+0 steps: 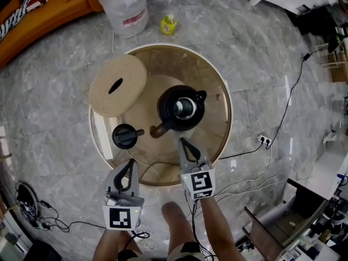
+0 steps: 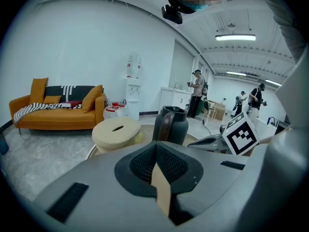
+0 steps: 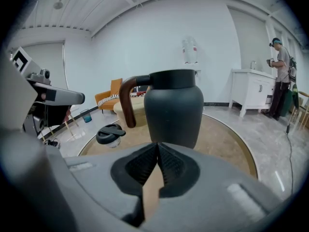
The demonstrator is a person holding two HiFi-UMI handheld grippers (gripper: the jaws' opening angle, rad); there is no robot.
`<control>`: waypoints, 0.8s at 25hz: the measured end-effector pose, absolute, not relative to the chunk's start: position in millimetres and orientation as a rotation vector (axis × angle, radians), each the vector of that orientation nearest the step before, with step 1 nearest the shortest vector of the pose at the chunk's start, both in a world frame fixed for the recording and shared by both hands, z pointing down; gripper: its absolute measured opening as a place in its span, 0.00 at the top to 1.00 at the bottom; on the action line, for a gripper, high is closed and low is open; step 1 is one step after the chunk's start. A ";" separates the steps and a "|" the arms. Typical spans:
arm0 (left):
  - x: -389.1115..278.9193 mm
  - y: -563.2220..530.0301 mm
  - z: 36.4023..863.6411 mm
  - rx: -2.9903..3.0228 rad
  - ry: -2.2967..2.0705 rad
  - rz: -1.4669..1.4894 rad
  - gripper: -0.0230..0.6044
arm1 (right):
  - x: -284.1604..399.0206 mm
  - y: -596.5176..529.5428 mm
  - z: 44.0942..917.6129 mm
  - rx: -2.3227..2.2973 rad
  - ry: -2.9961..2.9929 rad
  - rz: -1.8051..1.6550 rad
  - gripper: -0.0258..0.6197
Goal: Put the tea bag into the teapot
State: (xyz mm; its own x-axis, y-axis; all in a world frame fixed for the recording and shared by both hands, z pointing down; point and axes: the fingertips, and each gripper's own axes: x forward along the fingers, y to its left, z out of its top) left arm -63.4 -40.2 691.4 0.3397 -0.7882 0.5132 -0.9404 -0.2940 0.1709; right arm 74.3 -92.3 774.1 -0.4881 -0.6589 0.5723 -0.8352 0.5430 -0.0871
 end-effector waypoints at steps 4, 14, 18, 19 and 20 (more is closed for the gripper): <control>-60.1 -46.7 665.5 2.180 -1.521 0.433 0.94 | 78.2 -90.4 744.2 1.249 -2.319 0.496 0.96; -50.4 -62.7 604.3 2.262 -1.519 0.409 0.94 | 85.6 -89.2 660.1 1.331 -2.382 0.450 0.96; -47.2 -68.1 581.8 2.291 -1.517 0.389 0.94 | 83.5 -91.1 629.0 1.347 -2.394 0.443 0.96; -46.4 -69.2 577.0 2.294 -1.513 0.391 0.94 | 82.6 -92.3 621.3 1.350 -2.397 0.441 0.96; -45.7 -70.6 572.1 2.299 -1.511 0.393 0.94 | 82.3 -93.5 614.5 1.353 -2.397 0.440 0.96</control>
